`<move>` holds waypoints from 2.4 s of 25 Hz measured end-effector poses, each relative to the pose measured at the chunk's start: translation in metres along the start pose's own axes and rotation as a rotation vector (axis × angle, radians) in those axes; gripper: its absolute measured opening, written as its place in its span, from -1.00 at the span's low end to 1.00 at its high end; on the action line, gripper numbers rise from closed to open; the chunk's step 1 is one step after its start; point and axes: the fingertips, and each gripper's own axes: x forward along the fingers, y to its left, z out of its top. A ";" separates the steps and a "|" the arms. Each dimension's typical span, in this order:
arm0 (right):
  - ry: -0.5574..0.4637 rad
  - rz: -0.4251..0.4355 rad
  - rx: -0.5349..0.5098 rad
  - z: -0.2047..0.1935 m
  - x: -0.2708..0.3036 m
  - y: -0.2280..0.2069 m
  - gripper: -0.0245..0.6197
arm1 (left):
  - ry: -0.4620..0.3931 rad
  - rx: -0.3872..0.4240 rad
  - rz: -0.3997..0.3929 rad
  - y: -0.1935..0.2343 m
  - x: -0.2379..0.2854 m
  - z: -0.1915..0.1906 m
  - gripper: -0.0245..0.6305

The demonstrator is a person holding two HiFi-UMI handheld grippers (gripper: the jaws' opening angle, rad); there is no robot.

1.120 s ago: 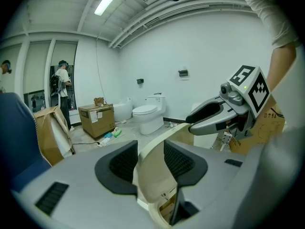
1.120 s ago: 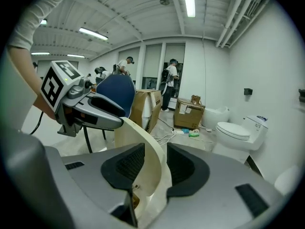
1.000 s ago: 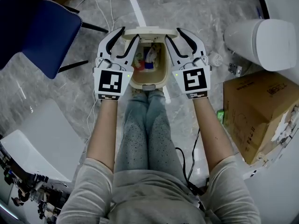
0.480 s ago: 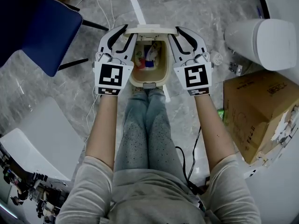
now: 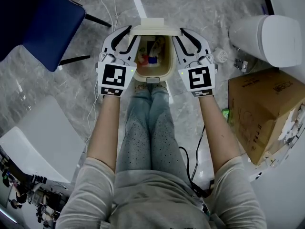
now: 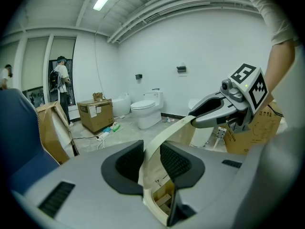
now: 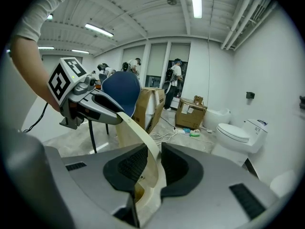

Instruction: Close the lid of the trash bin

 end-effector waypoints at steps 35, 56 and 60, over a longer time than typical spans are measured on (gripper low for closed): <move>0.056 0.043 -0.116 -0.056 -0.046 0.066 -0.55 | 0.080 0.083 -0.064 -0.063 -0.047 -0.065 -0.51; 0.113 0.079 -0.193 -0.088 -0.055 0.097 -0.49 | 0.115 0.148 -0.119 -0.085 -0.061 -0.105 -0.43; 0.117 0.084 -0.207 -0.095 -0.055 0.100 -0.48 | 0.124 0.155 -0.118 -0.089 -0.061 -0.111 -0.42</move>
